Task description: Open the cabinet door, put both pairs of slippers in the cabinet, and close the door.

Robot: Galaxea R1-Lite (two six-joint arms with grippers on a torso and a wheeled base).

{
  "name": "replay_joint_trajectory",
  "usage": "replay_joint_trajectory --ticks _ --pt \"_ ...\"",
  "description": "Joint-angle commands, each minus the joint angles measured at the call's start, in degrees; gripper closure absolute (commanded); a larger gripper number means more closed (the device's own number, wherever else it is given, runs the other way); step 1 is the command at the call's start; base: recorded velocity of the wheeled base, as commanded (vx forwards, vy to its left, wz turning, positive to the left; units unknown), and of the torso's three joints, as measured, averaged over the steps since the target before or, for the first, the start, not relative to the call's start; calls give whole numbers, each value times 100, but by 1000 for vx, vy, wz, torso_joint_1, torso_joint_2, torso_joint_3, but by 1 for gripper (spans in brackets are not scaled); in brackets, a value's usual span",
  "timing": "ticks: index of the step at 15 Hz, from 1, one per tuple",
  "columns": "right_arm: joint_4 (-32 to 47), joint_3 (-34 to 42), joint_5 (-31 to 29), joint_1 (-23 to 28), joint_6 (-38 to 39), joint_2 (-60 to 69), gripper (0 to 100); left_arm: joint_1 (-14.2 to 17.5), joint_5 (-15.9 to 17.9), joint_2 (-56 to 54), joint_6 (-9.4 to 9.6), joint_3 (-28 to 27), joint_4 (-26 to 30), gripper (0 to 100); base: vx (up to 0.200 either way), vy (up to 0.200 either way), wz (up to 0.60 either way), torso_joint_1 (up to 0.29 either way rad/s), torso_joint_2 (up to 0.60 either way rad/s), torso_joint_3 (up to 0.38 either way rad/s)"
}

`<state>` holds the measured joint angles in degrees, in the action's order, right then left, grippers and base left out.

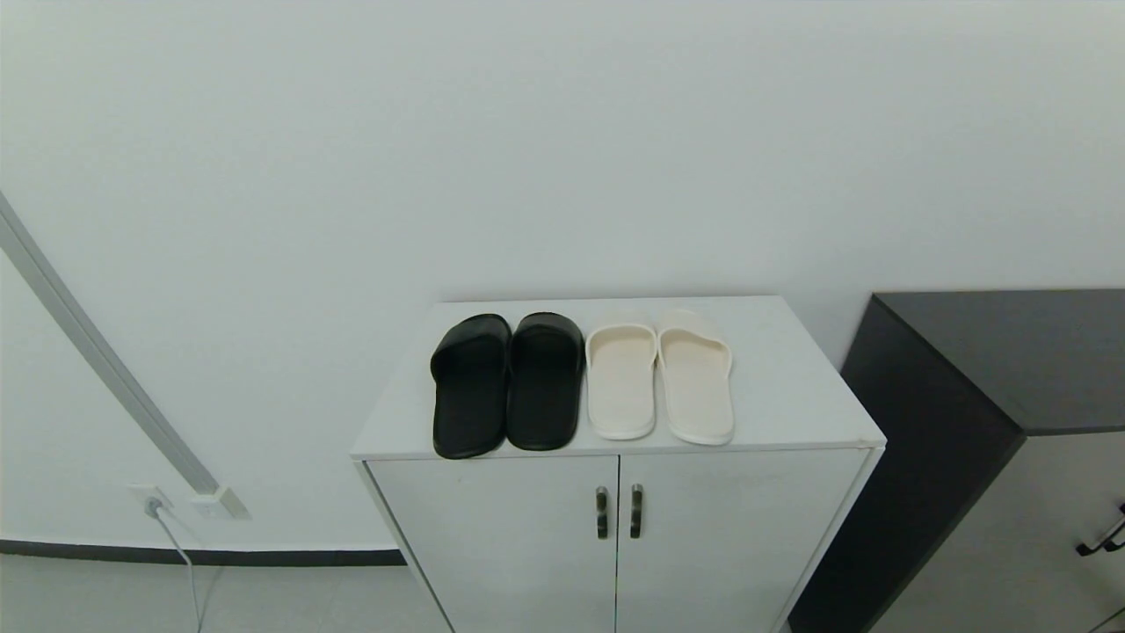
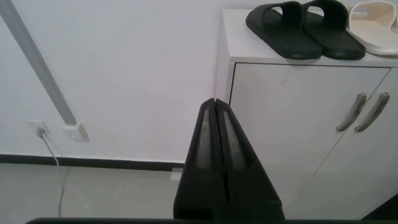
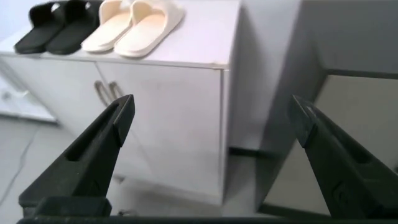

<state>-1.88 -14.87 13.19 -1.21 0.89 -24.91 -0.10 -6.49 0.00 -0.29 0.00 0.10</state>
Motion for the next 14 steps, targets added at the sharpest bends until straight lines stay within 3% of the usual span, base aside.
replay_joint_trajectory --ticks 1,4,8,14 --pt "-1008 -130 272 -749 298 -2247 0 1 -2 0 -6 0 -1 100 0 0 0 0 0 0" --pt "-1377 -605 -203 -1576 641 -3117 0 1 51 0 29 0 -1 100 0 0 0 0 0 0" --pt "-1386 -1325 -1539 -3228 1203 -4005 0 1 112 0 56 0 -1 100 0 0 0 0 0 0" --pt "-2018 -2283 -2163 -3747 1379 -5806 0 1 112 0 47 0 -1 100 0 0 0 0 0 0"
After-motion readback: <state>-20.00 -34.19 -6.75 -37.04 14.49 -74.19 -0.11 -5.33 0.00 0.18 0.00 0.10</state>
